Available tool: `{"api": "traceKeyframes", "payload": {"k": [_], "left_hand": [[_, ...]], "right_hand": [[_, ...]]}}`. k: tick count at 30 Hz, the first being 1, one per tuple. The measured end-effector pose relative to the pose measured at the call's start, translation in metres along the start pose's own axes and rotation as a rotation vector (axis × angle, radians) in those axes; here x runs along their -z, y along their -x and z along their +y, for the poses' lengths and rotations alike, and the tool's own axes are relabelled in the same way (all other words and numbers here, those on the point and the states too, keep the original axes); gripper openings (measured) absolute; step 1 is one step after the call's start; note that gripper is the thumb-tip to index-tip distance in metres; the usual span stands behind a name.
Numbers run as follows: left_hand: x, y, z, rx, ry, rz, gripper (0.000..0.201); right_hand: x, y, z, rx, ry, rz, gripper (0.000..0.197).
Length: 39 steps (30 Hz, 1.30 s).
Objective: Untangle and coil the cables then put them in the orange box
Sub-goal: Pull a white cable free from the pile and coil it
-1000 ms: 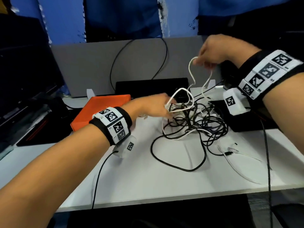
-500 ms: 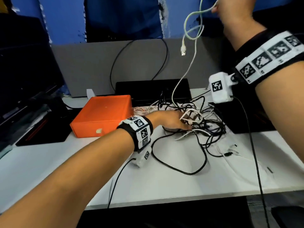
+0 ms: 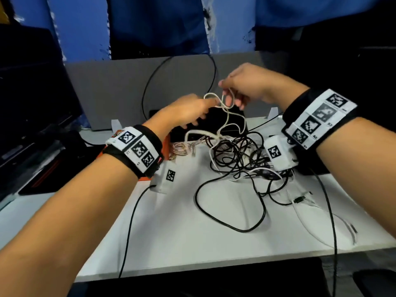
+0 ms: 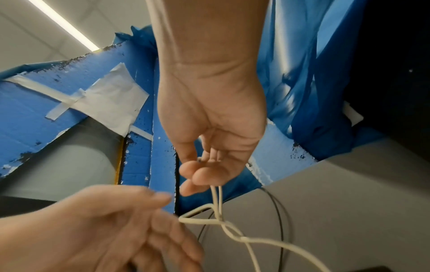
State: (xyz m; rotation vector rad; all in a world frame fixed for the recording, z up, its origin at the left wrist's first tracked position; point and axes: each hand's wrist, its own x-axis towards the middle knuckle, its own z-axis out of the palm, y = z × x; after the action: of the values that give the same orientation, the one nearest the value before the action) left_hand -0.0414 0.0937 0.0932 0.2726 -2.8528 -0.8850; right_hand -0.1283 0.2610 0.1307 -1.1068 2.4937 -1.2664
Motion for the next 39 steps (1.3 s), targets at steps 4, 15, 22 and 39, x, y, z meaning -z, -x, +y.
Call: {"api": "traceKeyframes", "payload": {"k": [4, 15, 22, 39], "left_hand": [[-0.001, 0.0, 0.004, -0.077, -0.312, 0.323, 0.067], [0.012, 0.011, 0.01, -0.091, 0.148, 0.284, 0.046], [0.009, 0.02, 0.024, -0.185, 0.229, 0.296, 0.028], [0.085, 0.054, -0.031, -0.378, 0.794, 0.425, 0.029]], "right_hand": [[-0.02, -0.006, -0.003, 0.007, -0.098, 0.011, 0.031], [-0.049, -0.008, -0.015, 0.11, -0.322, 0.283, 0.029], [-0.064, -0.008, -0.031, 0.098, -0.415, 0.191, 0.049], [0.021, 0.017, 0.004, 0.19, 0.202, 0.153, 0.03]]}}
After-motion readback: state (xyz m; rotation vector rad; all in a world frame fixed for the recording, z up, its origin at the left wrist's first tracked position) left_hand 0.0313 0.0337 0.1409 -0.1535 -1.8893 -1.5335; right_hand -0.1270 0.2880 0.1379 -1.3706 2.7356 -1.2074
